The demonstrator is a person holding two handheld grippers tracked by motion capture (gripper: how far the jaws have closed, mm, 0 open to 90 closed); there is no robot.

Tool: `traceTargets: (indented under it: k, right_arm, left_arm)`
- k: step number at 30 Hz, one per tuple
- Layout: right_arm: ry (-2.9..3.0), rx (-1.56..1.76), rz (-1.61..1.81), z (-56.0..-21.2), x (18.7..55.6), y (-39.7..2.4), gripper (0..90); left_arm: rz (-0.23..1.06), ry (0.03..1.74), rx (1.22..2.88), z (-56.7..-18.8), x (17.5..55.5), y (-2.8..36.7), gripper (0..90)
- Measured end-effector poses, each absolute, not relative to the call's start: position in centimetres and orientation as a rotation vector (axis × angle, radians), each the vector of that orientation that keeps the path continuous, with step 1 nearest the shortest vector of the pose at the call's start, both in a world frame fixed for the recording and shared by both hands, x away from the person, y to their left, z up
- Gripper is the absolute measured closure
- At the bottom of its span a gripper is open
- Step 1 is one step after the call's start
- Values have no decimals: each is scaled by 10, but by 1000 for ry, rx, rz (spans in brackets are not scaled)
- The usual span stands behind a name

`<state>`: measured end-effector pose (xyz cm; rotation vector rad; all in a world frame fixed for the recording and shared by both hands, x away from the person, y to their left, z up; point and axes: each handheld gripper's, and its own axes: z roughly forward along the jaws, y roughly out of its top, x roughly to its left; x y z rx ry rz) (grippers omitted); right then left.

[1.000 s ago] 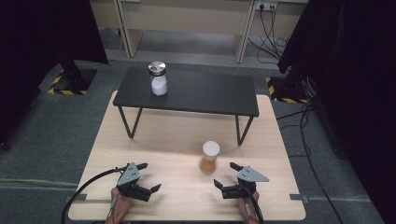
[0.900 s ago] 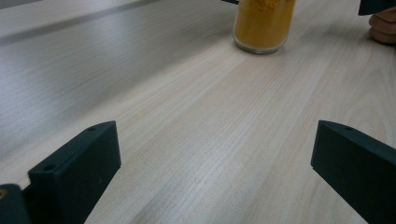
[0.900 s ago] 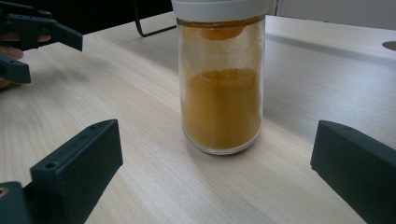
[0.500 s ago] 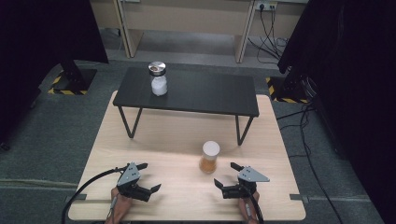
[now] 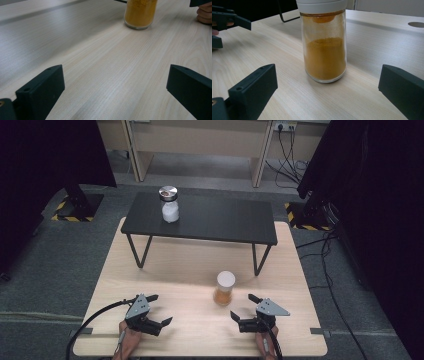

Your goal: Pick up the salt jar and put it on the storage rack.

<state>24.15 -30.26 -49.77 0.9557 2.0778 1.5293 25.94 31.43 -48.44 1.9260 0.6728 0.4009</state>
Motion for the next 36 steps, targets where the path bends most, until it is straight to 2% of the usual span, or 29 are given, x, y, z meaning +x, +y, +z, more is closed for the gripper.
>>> traceTargets:
  k: [16, 25, 36]
  right_arm:
    - [2057, 988, 1537, -499, 240, -304, 20]
    - [2062, 980, 1536, -498, 240, -303, 20]
    - [2063, 978, 1539, -499, 240, -304, 20]
  left_arm:
    - [400, 674, 1911, -486, 259, 316, 7]
    - [323, 766, 1719, -505, 259, 341, 17]
    - [338, 755, 1740, -503, 258, 338, 21]
